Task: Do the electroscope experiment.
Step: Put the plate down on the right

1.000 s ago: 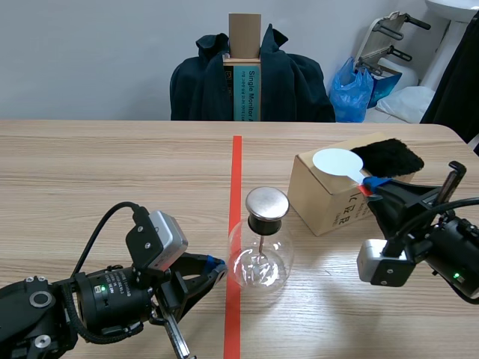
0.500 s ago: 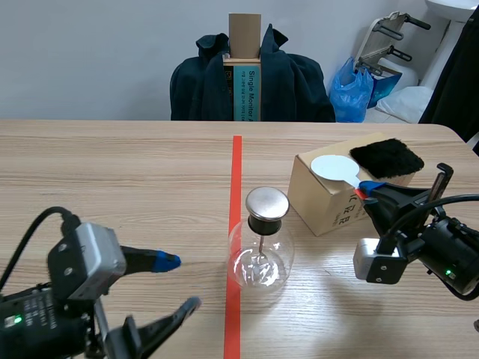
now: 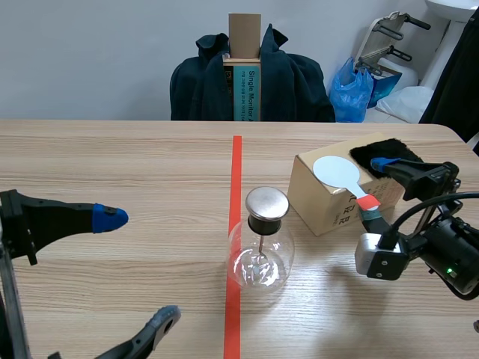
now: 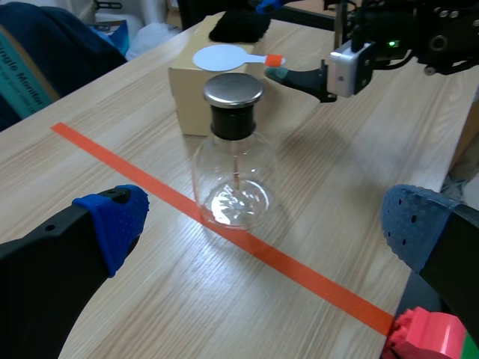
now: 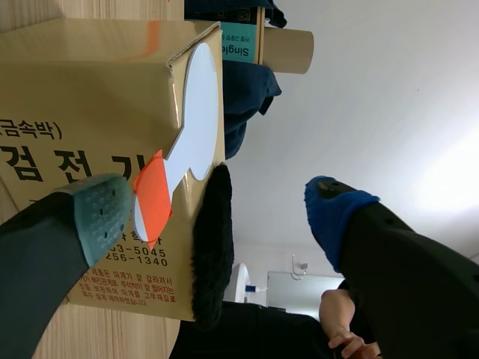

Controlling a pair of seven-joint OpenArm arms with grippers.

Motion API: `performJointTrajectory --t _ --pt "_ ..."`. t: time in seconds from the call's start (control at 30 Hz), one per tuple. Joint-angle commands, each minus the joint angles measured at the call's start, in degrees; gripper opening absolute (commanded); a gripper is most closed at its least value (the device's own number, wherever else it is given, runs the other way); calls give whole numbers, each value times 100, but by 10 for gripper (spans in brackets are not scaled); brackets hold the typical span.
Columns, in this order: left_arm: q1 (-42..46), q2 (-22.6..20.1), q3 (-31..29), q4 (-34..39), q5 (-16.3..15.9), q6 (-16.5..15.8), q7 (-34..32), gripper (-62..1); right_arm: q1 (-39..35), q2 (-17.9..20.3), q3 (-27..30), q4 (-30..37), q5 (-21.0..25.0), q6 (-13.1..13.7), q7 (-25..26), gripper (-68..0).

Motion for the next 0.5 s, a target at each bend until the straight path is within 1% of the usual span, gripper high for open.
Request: performJointTrajectory --t 0.0,0.07,0.2,0.27,0.33,0.37,0.47 --pt "-79 48 -2 7 -98 28 -114 14 96 66 17 33 118 -70 -44 -127" --pt "-79 39 -26 9 -101 37 -116 14 96 68 17 33 308 -70 -46 -108" --pt "-79 39 -63 9 -98 142 -116 14 79 144 17 33 883 -61 -57 -109" --pt "-79 42 -96 9 -98 140 -114 14 28 234 17 35 1182 -55 13 -109" --pt "-79 42 -114 9 -98 140 -111 14 -94 356 17 35 1495 35 157 -109" --pt "-79 42 -114 9 -98 140 -83 14 -175 415 17 35 1692 94 227 -109" --pt "-79 42 -155 9 -98 140 13 14 -472 586 17 35 2426 92 575 -112"
